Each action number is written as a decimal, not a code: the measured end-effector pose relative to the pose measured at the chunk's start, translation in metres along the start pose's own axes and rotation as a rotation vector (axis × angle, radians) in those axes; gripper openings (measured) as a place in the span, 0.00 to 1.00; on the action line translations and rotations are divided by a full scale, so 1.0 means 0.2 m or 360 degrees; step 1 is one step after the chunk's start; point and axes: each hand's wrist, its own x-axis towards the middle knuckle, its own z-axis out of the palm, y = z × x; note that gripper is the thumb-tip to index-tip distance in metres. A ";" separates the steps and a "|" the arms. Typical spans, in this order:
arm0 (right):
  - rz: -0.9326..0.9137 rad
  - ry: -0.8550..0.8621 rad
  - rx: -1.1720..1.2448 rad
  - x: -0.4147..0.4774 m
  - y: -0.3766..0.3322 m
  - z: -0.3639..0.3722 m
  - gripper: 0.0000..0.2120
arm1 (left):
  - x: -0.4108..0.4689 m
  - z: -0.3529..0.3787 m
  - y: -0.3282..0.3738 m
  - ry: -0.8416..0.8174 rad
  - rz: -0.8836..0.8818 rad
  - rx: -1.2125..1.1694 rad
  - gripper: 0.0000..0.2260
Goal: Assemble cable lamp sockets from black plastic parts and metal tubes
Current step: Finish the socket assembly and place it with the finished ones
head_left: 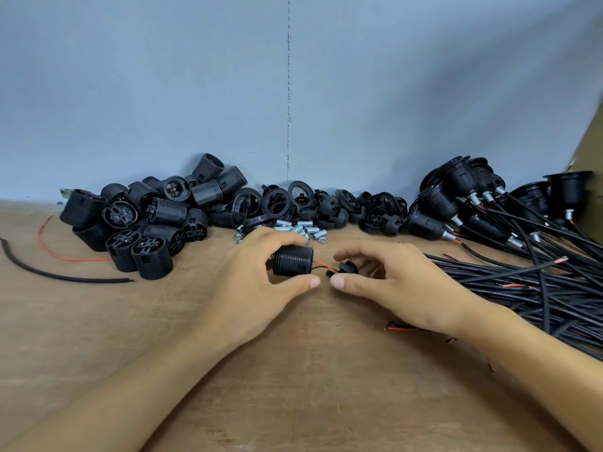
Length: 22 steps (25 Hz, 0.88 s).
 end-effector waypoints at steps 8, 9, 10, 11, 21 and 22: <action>-0.0027 -0.0005 0.0160 -0.01 -0.02 0.03 0.12 | 0.00 0.01 -0.04 -0.0130 -0.0059 -0.0266 0.19; -0.0035 0.0005 0.0179 -0.01 -0.02 0.03 0.10 | 0.00 0.01 -0.04 -0.0146 -0.0063 -0.0277 0.18; -0.0056 0.0023 0.0192 -0.01 -0.03 0.03 0.08 | 0.00 0.01 -0.04 -0.0162 -0.0065 -0.0287 0.19; -0.0088 0.0044 0.0199 -0.01 -0.04 0.04 0.06 | 0.00 0.01 -0.04 -0.0177 -0.0071 -0.0294 0.19; -0.0130 0.0373 0.0303 -0.04 -0.09 0.08 0.05 | -0.01 0.02 -0.02 -0.0275 -0.0131 -0.0367 0.24; -0.0123 0.0383 0.0326 -0.04 -0.10 0.08 0.06 | -0.01 0.02 -0.02 -0.0276 -0.0134 -0.0366 0.24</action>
